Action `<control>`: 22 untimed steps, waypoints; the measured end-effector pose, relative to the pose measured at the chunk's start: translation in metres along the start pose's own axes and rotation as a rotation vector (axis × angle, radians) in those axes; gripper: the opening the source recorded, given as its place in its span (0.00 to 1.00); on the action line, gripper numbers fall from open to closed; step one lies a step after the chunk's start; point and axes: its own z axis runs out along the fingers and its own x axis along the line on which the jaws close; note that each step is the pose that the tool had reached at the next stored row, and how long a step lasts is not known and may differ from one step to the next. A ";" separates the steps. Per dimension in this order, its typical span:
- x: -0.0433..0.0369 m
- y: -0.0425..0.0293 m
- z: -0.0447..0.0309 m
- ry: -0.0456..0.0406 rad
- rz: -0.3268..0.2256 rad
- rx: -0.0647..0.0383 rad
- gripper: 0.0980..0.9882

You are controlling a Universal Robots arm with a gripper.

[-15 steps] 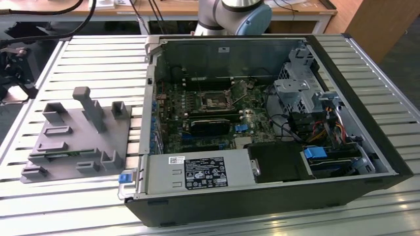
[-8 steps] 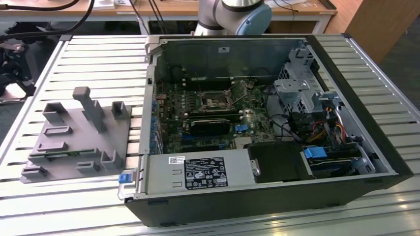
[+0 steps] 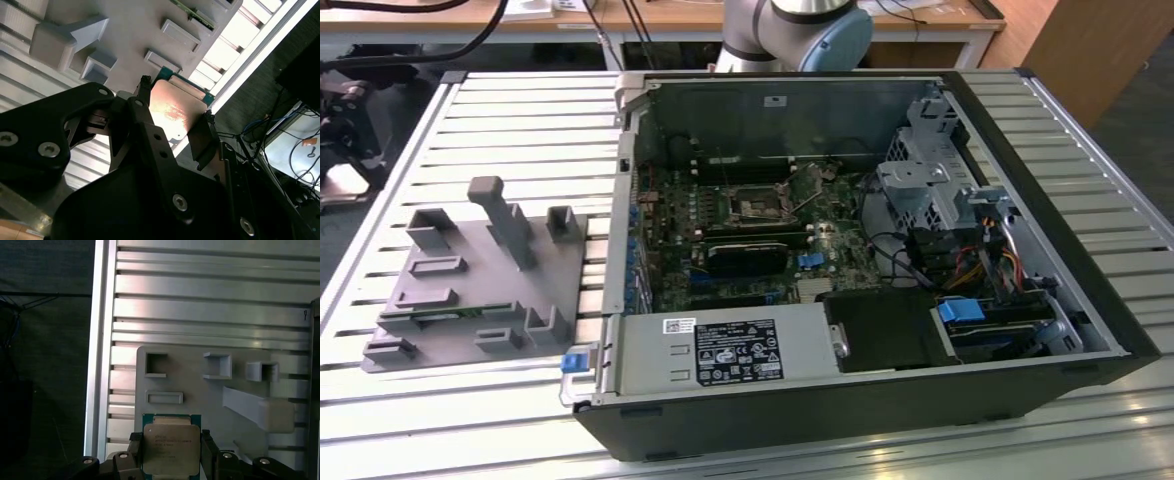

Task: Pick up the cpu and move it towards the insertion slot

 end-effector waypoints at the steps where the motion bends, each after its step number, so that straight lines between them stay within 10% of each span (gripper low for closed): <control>1: -0.0005 0.0000 -0.0004 0.0001 0.000 0.000 0.50; 22: -0.0052 0.0022 -0.0260 0.0003 0.000 0.002 0.50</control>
